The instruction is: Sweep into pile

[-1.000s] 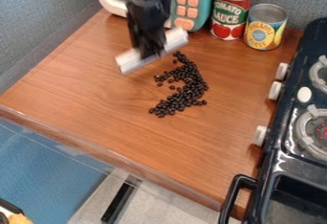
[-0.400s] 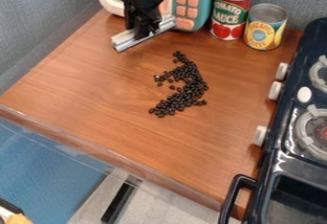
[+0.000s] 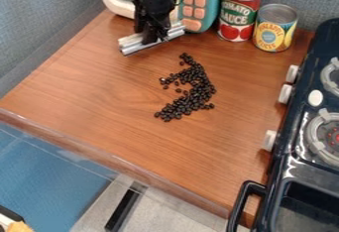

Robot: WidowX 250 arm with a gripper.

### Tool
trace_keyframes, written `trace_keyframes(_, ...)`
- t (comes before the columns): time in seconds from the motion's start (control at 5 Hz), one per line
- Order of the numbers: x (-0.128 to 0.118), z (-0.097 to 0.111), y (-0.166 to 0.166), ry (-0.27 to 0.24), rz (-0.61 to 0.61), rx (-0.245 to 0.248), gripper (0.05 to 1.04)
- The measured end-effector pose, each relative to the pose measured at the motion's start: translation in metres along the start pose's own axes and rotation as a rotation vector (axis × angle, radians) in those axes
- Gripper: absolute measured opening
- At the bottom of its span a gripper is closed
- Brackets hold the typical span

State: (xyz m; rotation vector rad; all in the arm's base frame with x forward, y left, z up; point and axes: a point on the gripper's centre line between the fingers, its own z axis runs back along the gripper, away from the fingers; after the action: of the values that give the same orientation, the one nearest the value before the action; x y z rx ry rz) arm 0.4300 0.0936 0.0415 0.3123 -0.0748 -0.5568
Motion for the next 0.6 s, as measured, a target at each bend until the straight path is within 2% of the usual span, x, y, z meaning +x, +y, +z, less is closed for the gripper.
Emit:
trace_keyframes(0.2, -0.004, -0.011, -0.012, -0.016, -0.073, -0.013, 0.338)
trace_keyframes(0.6, -0.015, -0.007, -0.031, -0.044, -0.125, -0.017, 0.338)
